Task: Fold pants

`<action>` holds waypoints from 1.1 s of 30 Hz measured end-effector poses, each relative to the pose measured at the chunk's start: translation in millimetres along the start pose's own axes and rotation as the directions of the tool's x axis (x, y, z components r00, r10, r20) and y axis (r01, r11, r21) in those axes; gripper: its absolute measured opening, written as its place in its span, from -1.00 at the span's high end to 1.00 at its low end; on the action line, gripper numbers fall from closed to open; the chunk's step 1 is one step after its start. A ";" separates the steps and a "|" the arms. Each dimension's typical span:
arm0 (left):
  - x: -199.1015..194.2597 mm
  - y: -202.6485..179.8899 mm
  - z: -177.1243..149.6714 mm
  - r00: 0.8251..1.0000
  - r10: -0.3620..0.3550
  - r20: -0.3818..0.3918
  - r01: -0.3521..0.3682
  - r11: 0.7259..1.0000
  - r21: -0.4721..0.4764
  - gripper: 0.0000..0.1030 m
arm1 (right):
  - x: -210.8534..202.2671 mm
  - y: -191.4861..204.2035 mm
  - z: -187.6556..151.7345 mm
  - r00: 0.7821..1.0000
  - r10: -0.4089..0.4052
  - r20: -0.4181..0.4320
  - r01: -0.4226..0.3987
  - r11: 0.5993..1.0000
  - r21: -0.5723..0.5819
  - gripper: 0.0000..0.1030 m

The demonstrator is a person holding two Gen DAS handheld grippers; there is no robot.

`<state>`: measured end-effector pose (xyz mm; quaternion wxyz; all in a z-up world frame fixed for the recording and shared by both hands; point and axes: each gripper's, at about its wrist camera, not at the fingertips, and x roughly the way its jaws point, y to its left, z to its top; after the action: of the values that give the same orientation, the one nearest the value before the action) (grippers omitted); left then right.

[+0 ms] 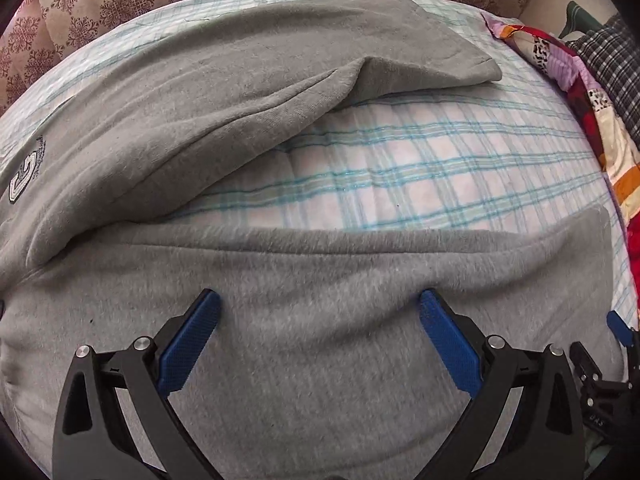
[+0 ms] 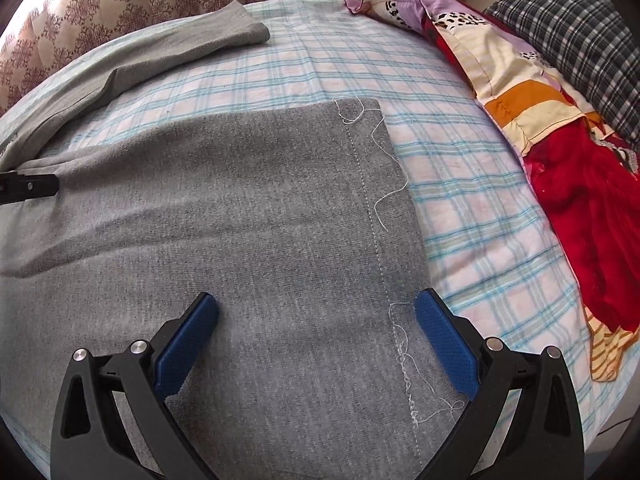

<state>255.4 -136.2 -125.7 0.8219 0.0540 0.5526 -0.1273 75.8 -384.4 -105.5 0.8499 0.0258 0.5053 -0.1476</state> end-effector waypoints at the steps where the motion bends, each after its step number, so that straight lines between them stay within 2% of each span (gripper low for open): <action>1: 5.1 -2.8 4.3 1.000 0.028 0.010 -0.028 1.000 0.004 -0.96 | 1.2 -0.7 0.7 1.000 0.003 0.000 -0.003 1.000 0.001 -0.91; 3: 12.0 -7.3 12.6 0.997 0.065 0.037 -0.065 0.998 0.007 -0.96 | 1.1 -0.3 0.7 1.000 0.000 0.000 0.000 1.000 -0.001 -0.91; 7: 12.6 -11.6 16.4 0.995 0.086 0.055 -0.086 0.996 0.001 -0.96 | 0.6 0.0 9.6 0.999 0.000 -0.045 0.000 1.000 -0.007 -0.91; 9: 9.7 -9.1 15.8 0.996 0.069 0.055 -0.070 0.997 0.014 -0.96 | -7.6 1.2 21.0 0.999 0.005 -0.052 -0.005 1.000 0.007 -0.91; 13: 3.9 -2.5 18.1 0.998 0.035 0.051 -0.035 0.999 0.002 -0.96 | -23.2 14.7 54.0 0.999 0.031 0.034 -0.031 0.999 -0.015 -0.91; 16: 5.4 -3.2 21.5 0.998 0.035 0.050 -0.035 0.999 0.003 -0.96 | -12.6 31.8 77.2 0.997 0.066 0.046 -0.064 0.997 -0.044 -0.91; 19: 7.9 -3.5 21.6 0.998 0.032 0.047 -0.033 0.999 0.012 -0.96 | 13.1 38.3 90.8 0.997 0.077 0.016 -0.076 0.996 -0.047 -0.91; 22: 5.9 -1.4 20.2 0.999 0.019 0.045 -0.020 0.999 0.035 -0.96 | 44.1 25.1 92.2 0.999 0.024 -0.032 -0.024 1.000 -0.004 -0.91; 23: 4.0 0.4 19.1 0.999 0.009 0.043 -0.010 0.999 0.039 -0.96 | 47.5 19.4 90.8 0.999 0.050 -0.018 -0.050 0.999 0.010 -0.91; 29: -15.9 22.0 8.3 0.998 -0.031 0.051 0.029 0.999 0.037 -0.96 | 47.0 22.9 89.4 1.000 0.023 0.005 -0.023 1.000 -0.014 -0.91; 33: -37.7 54.1 -4.4 0.996 -0.014 0.084 0.013 1.000 0.010 -0.96 | 47.1 23.2 88.9 1.000 0.021 0.011 -0.021 1.000 -0.015 -0.91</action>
<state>252.5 -77.6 -95.4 0.8433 0.0487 0.5173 -0.1375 178.8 -390.0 -105.4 0.8544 0.0238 0.5012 -0.1351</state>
